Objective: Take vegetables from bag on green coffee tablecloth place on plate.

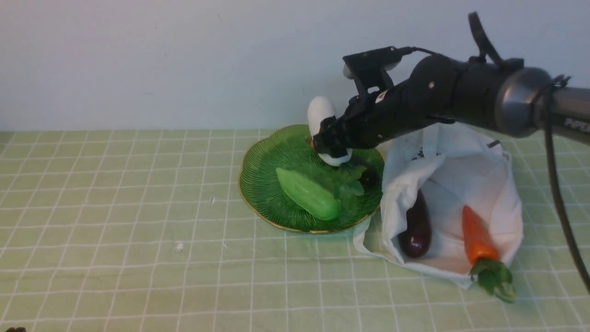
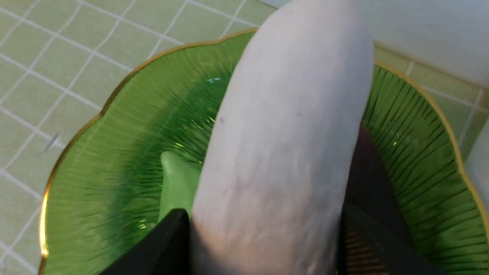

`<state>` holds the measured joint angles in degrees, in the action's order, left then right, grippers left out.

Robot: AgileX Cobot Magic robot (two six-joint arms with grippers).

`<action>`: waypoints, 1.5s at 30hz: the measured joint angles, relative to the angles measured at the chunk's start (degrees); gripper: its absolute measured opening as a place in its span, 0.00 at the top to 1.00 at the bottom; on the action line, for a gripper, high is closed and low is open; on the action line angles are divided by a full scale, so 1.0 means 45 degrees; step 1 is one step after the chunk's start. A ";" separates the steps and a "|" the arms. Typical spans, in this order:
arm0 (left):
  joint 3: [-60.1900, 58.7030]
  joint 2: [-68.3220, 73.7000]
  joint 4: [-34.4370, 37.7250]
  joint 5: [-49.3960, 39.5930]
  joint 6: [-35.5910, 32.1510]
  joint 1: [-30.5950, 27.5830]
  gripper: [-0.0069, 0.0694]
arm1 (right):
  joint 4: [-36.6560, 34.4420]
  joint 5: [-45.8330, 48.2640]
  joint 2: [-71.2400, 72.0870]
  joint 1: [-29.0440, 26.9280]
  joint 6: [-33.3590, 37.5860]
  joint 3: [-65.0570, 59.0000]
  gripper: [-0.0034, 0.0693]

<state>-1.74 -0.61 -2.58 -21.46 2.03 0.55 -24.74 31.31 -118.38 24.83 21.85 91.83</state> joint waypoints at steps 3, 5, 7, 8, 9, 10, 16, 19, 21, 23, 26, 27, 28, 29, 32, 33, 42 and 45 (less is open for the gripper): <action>0.0000 0.0000 0.0000 0.0000 0.0000 0.0000 0.92 | 0.0297 0.0030 -0.0108 0.0000 0.0000 0.0129 0.25; 0.0000 0.0000 0.0000 0.0000 0.0000 0.0000 0.92 | 0.0471 0.0076 -0.0108 -0.0013 0.0000 0.0212 0.18; 0.0000 0.0000 0.0000 0.0000 0.0000 0.0000 0.92 | 0.0586 0.0490 -0.0016 -0.0153 0.0000 0.0475 0.10; 0.0000 0.0000 0.0000 0.0000 0.0000 0.0000 0.92 | 0.0623 0.0652 0.0066 -0.0248 0.0000 0.0618 0.09; 0.0000 0.0000 0.0000 0.0000 0.0000 0.0000 0.92 | 0.0655 0.1111 0.0204 -0.0366 0.0000 0.0890 0.08; 0.0000 0.0000 0.0000 0.0000 0.0000 0.0000 0.92 | 0.0718 0.1683 0.0447 -0.0511 0.0000 0.1192 0.07; 0.0000 0.0000 0.0000 0.0000 0.0000 0.0000 0.92 | 0.1149 0.6198 0.2407 -0.1153 0.0000 0.4079 0.18; 0.0000 0.0000 0.0000 0.0000 0.0000 0.0000 0.92 | 0.1319 0.7776 0.3170 -0.1336 -0.0091 0.5215 0.29; 0.0000 0.0000 0.0000 0.0000 0.0000 0.0000 0.92 | 0.1698 0.8756 0.3788 -0.1506 -0.0308 0.6099 0.41; 0.0000 0.0000 0.0000 0.0000 0.0000 0.0000 0.92 | 0.2327 0.9024 0.4571 -0.1615 -0.0618 0.6886 0.54; 0.0000 0.0000 0.0000 0.0000 0.0000 0.0000 0.92 | 0.3155 0.9140 0.5444 -0.1627 -0.1159 0.7124 0.67; 0.0000 0.0000 0.0000 0.0000 0.0000 0.0000 0.92 | 0.3468 0.9188 0.5762 -0.1627 -0.1320 0.7157 0.71; 0.0000 0.0000 0.0000 0.0000 0.0000 0.0000 0.92 | 0.3767 0.9248 0.6082 -0.1627 -0.1541 0.7173 0.76; 0.0000 0.0000 0.0000 0.0000 0.0000 0.0000 0.92 | 0.3992 0.9294 0.6408 -0.1627 -0.1779 0.7173 0.80; 0.0000 0.0000 0.0000 0.0000 0.0000 0.0000 0.92 | 0.5204 0.9313 0.7737 -0.1627 -0.2615 0.6782 0.93; 0.0000 0.0000 0.0000 0.0000 0.0000 0.0000 0.92 | 0.5497 0.9326 0.8244 -0.1627 -0.2847 0.6450 0.95; 0.0000 0.0000 0.0000 0.0000 0.0000 0.0000 0.92 | 0.7162 0.9340 1.4039 -0.1637 -0.5133 0.0174 0.97; 0.0000 0.0000 0.0000 0.0000 0.0000 0.0000 0.92 | 0.7342 0.8759 1.6545 -0.1637 -0.5731 -0.2926 0.97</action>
<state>-1.74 -0.61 -2.58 -21.46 2.03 0.55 8.30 70.72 -43.93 17.46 -3.94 78.66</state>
